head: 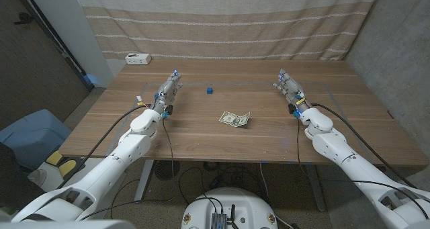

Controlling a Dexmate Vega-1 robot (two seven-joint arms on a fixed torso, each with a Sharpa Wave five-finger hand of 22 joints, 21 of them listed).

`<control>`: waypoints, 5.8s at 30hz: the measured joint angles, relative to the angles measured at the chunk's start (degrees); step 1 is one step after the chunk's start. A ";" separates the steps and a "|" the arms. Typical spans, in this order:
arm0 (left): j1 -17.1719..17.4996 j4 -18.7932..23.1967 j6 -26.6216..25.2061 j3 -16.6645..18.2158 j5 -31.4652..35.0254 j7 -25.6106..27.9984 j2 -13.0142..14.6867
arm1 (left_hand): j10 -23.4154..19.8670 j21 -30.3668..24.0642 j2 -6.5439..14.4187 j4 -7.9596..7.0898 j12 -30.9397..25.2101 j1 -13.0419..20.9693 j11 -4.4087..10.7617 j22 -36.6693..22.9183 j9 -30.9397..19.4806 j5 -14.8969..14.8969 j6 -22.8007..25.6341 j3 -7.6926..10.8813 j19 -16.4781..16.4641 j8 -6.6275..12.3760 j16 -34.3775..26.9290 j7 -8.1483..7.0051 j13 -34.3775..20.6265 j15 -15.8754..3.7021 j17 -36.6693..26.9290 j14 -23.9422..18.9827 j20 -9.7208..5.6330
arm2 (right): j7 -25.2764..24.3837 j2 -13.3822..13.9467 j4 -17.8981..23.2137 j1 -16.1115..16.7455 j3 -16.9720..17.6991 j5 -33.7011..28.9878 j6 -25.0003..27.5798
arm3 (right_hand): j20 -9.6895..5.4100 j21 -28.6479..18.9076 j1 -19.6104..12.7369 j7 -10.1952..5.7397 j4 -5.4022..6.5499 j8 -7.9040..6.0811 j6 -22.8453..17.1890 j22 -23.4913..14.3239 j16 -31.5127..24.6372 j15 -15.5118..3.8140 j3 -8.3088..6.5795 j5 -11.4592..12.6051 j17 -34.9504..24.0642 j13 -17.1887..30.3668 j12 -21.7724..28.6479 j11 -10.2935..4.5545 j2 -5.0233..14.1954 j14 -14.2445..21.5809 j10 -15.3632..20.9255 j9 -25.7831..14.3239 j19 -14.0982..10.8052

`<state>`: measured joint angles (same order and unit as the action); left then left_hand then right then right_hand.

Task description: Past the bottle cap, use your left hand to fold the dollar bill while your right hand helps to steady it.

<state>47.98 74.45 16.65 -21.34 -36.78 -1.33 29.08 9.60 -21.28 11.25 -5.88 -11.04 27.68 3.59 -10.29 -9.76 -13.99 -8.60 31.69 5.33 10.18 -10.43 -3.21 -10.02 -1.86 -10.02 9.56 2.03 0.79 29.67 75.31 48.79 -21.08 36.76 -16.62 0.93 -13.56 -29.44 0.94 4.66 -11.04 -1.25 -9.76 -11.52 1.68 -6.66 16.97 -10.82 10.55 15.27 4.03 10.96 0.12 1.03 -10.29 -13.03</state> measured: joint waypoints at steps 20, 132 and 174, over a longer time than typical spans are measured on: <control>0.71 1.79 -0.45 -0.53 1.29 1.08 0.69 | -3.64 0.00 -0.32 -0.01 -1.11 -0.33 -0.51 0.01 0.01 2.14 3.14 0.00 -1.68 0.44 -0.60 -0.20 0.00 1.41 0.43 -0.34 1.67 | -6.69 3.03 6.34 2.51 -0.59 -5.40 3.27 | 3.69 -0.21 -3.47 -0.64 -0.44 -0.63 -6.13 -0.26 -2.49 3.43 -8.91 -3.45 -1.32 0.26 0.65 2.15 0.81 7.36 7.51 0.01 -3.91; 4.71 11.27 -4.96 -1.82 2.79 1.35 5.15 | -14.01 0.37 -1.66 0.44 -1.50 -6.82 -3.50 -0.54 -0.25 3.00 16.42 3.20 -8.33 0.88 -1.48 3.90 -0.53 3.92 0.27 -13.37 3.59 | -13.36 20.97 41.24 9.05 -11.24 -57.71 31.23 | 2.72 -1.52 -9.80 -0.95 -4.90 -1.56 -28.76 -0.52 -4.88 -2.93 -24.35 -6.16 -2.12 0.23 1.40 0.66 0.06 24.54 25.68 0.03 -15.07; 4.65 11.40 -5.45 -2.29 2.85 1.25 4.96 | -14.68 0.37 -2.21 0.91 -1.23 -7.84 -3.58 -0.52 -0.24 3.44 16.41 3.68 -8.32 0.60 0.08 3.90 -0.51 3.27 0.28 -12.70 3.58 | -6.08 21.43 43.58 8.69 -14.95 -69.79 34.39 | 1.42 -1.51 -15.83 -2.91 -12.89 -0.61 -30.27 -0.51 -4.88 -4.24 -23.95 -6.60 -2.23 0.23 0.38 -2.06 -3.26 25.89 27.36 -0.21 -16.99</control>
<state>52.63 85.85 11.20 -23.62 -33.93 -0.08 34.04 -5.09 -20.91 9.04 -4.97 -12.28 19.84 0.00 -10.81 -10.00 -10.55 7.81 35.37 -2.99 10.78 -10.35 0.69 -10.54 1.41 -9.74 -3.14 5.62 -5.30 51.10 118.89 57.48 -36.03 -33.03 17.78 2.35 -15.08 -45.27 -1.97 -8.23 -11.65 -31.52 -10.26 -16.41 -2.57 -30.62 10.37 -13.04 10.78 15.65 1.97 7.70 26.00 28.39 -10.50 -30.02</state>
